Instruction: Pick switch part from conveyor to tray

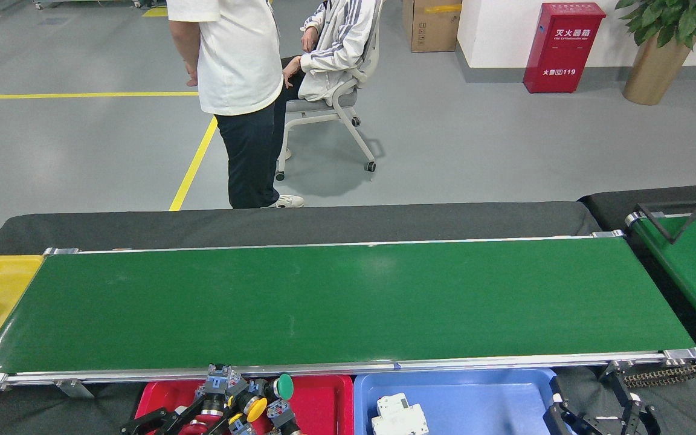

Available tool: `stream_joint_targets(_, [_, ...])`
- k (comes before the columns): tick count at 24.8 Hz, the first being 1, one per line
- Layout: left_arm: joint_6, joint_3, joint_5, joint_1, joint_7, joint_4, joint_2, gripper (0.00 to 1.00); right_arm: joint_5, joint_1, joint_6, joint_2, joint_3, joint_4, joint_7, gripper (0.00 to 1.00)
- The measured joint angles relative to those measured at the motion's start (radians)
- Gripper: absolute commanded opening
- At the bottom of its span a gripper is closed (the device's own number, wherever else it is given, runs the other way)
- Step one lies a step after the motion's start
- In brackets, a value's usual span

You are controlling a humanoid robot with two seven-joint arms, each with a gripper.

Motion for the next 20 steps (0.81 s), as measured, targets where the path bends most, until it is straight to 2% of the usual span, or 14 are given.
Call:
stream_joint_targets(5, [0.000,0.104,0.000,0.003,0.000,0.000,-0.024,1.00,0.000,-0.015,0.000,0.000,0.003,0.000,0.014,0.98])
stream_joint_targets(10, [0.000,0.312,0.000,-0.004,-0.001,0.042,-0.130,1.00,0.000,-0.017,-0.001,0.000,0.003,0.000,0.018,0.98])
stream_joint_targets(12, [0.000,0.367,0.000,-0.019,-0.003,0.065,-0.144,1.00,0.000,-0.017,-0.002,0.000,0.003,0.000,0.018,0.98])
stream_joint_targets(20, [0.062,0.392,-0.002,-0.059,0.008,0.125,-0.142,1.00,0.017,-0.015,-0.004,0.000,0.003,-0.013,0.018,0.97])
